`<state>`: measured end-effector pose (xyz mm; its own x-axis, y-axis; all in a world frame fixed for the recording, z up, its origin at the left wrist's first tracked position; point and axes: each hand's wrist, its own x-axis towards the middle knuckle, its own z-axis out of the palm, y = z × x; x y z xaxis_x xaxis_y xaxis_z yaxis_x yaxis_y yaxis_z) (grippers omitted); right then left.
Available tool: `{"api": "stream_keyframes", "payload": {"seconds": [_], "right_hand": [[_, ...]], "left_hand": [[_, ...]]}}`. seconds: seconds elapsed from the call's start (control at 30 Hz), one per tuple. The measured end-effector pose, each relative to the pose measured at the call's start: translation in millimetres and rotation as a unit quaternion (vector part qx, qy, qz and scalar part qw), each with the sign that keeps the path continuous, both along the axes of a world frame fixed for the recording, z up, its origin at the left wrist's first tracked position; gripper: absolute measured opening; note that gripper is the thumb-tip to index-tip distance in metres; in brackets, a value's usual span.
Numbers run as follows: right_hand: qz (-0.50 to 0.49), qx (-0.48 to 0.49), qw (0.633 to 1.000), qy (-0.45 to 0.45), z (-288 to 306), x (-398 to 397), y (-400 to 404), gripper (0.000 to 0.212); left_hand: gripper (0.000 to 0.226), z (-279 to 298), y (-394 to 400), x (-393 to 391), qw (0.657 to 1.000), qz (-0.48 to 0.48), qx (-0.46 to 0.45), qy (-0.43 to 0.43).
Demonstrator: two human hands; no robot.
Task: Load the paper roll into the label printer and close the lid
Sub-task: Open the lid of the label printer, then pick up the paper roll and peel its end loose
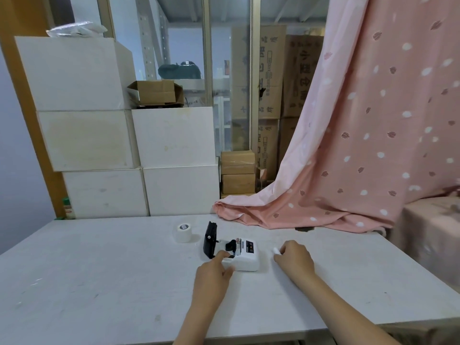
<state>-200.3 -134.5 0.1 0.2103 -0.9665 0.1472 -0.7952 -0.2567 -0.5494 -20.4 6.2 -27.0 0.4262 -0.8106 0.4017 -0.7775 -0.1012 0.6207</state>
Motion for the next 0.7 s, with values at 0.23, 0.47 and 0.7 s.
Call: {"api": "stream_keyframes", "payload": {"seconds": [0.23, 0.47, 0.7], "right_hand": [[-0.018, -0.113, 0.990, 0.078, -27, 7, 10, 0.027], [-0.015, -0.116, 0.988, 0.097, -29, 8, 11, 0.031], [-0.040, -0.063, 0.987, 0.143, -11, 9, 32, 0.035]], "left_hand": [[0.049, -4, -2, -1, 0.999, 0.004, 0.026, -0.039], [0.059, -1, 3, -8, 0.997, 0.016, 0.041, -0.069], [0.042, 10, 14, -16, 0.988, 0.063, 0.047, -0.136]]}}
